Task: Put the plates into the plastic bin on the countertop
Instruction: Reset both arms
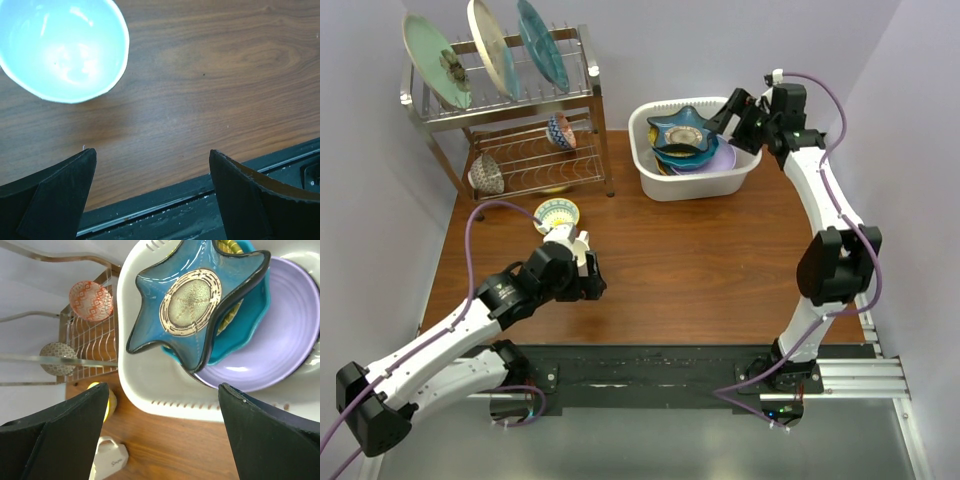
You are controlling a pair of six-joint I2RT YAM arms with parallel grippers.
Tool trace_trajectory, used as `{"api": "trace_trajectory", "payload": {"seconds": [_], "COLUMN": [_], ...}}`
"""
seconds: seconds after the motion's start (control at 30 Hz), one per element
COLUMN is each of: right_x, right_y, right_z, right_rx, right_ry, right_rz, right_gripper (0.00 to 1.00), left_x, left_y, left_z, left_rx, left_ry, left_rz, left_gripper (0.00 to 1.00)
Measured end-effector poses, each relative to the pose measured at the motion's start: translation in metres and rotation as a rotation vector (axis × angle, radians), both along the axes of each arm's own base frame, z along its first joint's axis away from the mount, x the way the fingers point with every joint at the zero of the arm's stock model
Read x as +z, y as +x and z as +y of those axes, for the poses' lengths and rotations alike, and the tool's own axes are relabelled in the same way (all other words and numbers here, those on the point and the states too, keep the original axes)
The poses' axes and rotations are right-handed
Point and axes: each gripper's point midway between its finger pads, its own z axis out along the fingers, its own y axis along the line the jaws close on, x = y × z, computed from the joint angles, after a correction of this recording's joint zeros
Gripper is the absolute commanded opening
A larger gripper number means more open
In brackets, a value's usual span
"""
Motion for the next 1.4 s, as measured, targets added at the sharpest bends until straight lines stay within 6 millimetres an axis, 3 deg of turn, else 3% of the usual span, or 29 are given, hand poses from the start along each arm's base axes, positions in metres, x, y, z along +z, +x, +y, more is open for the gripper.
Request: {"api": "trace_trajectory", "payload": {"seconds": [0.27, 0.57, 0.77, 1.4], "right_x": [0.025, 0.011, -0.014, -0.128], "right_y": [-0.052, -0.113, -0.144, -0.239], "right_z": [-0.008, -0.027, -0.037, -0.077], "right_rx": [-0.027, -0.06, -0.068, -0.14], "right_ry": [-0.095, -0.176, -0.225, -0.385], "right_rz": [-0.061, -0.05, -0.018, 0.182], "right_gripper": [0.95, 0.95, 0.95, 0.99], "left_x": [0.011, 0.031, 0.038, 0.052], "left_y": [0.014, 0.031, 0.037, 0.045], "left_z": [-0.006, -0.019, -0.026, -0.04], "left_rx": [-0.002, -0.02, -0.022, -0.052], "left_ry": [0.027, 0.017, 0.002, -0.057], "left_rz": [-0.025, -0.074, -0.09, -0.143], "left_gripper": [1.0, 1.0, 1.0, 1.0]}}
